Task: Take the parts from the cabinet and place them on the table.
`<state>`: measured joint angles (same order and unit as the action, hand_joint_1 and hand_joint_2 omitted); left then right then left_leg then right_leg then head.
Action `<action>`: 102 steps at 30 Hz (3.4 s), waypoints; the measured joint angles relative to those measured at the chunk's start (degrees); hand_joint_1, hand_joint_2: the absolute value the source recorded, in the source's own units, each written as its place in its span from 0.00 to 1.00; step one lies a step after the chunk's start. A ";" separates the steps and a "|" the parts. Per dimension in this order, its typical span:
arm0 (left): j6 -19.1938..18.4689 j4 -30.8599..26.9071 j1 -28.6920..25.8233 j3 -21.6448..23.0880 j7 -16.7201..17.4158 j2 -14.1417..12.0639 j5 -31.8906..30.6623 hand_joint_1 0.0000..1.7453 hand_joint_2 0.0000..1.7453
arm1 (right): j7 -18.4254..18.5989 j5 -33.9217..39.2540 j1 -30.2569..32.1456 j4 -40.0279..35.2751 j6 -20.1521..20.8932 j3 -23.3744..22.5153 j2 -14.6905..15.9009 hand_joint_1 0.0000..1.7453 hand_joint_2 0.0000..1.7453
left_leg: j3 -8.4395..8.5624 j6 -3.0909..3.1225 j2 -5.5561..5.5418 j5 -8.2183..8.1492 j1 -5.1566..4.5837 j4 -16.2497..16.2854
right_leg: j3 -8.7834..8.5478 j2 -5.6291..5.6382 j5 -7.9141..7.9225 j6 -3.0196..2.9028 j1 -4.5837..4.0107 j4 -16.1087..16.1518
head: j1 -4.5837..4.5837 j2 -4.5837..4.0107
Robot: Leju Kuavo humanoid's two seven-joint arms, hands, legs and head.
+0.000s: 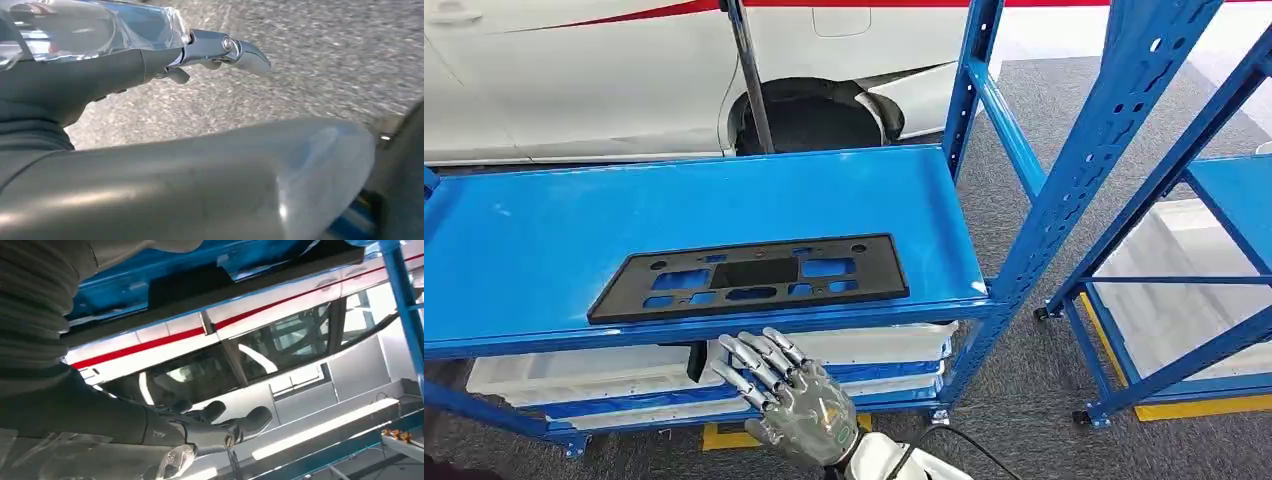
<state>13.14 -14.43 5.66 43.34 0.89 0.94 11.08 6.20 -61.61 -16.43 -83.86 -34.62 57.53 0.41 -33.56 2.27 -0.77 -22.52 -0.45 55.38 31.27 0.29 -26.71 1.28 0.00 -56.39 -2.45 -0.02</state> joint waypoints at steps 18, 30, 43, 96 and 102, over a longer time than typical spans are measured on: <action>0.06 0.02 -0.07 0.77 3.24 -1.11 1.64 0.00 0.00 | 1.49 -3.19 -0.55 -3.37 1.70 -0.11 2.23 0.00 1.00 | 0.00 0.00 0.01 0.00 -0.01 0.00 | -0.01 0.01 0.01 -0.01 0.01 0.00 | -0.02 0.00; 0.39 0.02 0.38 0.61 2.85 -1.88 4.09 0.00 0.00 | 8.07 -10.17 -7.19 -0.68 6.93 -0.28 2.60 0.00 1.00 | 0.00 0.00 0.00 0.01 -0.01 0.01 | -0.02 0.00 0.01 -0.01 0.02 0.00 | -0.02 0.00; -0.07 0.02 2.10 0.70 2.69 -3.02 5.42 0.00 0.00 | 7.50 -9.88 -11.31 6.80 5.75 -0.48 1.60 0.00 1.00 | 0.00 -0.01 -0.01 0.03 -0.03 0.01 | -0.01 -0.01 0.05 -0.03 0.02 -0.01 | -0.02 0.00; -0.31 0.02 1.07 0.72 2.36 -3.19 5.92 0.00 0.00 | 10.21 -7.30 -13.57 14.73 5.18 -5.31 1.18 0.00 1.00 | 0.00 -0.01 0.00 0.03 -0.03 0.03 | 0.01 0.00 0.05 -0.03 0.03 0.00 | -0.02 0.02; -0.29 0.02 1.21 0.72 2.47 -3.21 6.16 0.00 0.00 | 9.25 -6.76 -13.59 15.41 4.52 -5.31 1.18 0.00 1.00 | -0.01 -0.01 0.00 0.03 -0.03 0.02 | 0.01 -0.01 0.05 -0.03 0.03 0.00 | -0.02 0.00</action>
<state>12.85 -14.40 6.86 44.06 3.37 -2.27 17.25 15.45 -68.37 -30.02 -68.46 -30.10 52.22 1.60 -33.57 2.26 -0.77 -22.50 -0.49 55.40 31.28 0.29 -26.66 1.25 0.03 -56.40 -2.47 -0.02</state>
